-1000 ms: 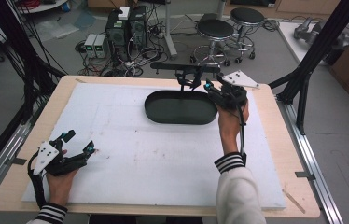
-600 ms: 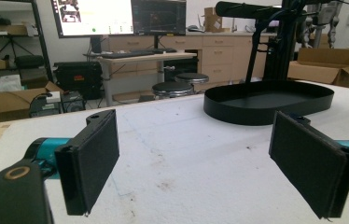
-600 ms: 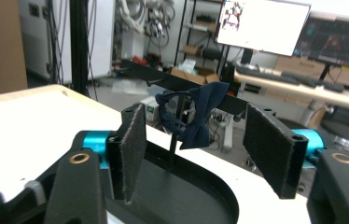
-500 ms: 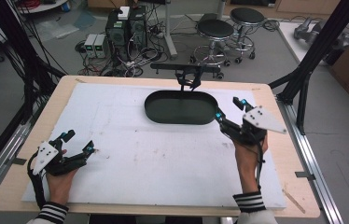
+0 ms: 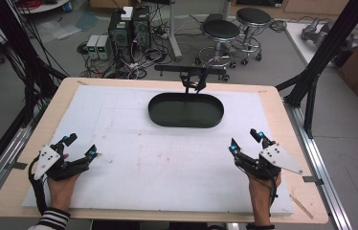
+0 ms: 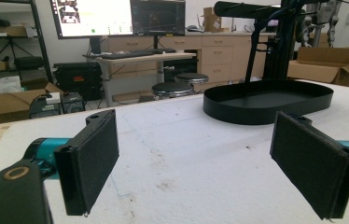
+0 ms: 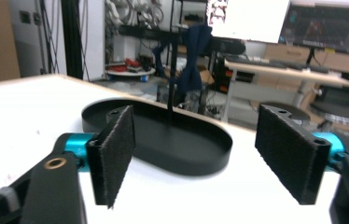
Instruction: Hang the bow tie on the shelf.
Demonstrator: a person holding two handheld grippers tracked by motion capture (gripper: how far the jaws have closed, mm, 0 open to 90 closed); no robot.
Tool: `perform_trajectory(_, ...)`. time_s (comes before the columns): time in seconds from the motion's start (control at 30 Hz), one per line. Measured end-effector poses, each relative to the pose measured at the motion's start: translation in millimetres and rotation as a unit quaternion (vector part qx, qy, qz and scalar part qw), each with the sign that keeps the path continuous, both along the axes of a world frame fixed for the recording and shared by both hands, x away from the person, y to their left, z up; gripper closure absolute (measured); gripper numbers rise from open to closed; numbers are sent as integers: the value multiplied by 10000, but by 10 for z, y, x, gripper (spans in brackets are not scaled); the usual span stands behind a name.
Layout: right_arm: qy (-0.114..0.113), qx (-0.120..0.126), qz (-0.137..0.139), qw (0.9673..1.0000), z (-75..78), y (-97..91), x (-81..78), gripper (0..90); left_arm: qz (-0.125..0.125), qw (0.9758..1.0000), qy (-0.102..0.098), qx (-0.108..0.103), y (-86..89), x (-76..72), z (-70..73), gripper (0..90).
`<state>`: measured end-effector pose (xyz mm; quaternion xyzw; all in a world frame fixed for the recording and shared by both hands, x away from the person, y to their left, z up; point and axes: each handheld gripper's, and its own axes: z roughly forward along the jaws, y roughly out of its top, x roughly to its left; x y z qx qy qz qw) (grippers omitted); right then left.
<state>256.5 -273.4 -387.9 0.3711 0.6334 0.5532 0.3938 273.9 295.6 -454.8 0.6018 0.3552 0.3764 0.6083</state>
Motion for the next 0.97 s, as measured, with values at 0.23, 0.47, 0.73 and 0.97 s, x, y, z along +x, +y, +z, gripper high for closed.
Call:
perform_trajectory(0.23, 67, 28, -196, 9998, -346, -31, -31, 119, 1, 10000, -3, -2, 0, 0, 0, 157)
perform_trajectory(0.47, 22, -28, -140, 9999, -495, -22, -57, 113, 6, 10000, 7, -9, 3, 0, 0, 158)
perform_trajectory(0.73, 26, -112, -164, 9998, -604, -7, -45, 113, 1, 10000, -4, -6, 1, 0, 0, 157)
perform_trajectory(0.97, 64, 179, -296, 9994, -645, -75, -54, 113, 12, 10000, 0, -11, 3, -1, -1, 158)
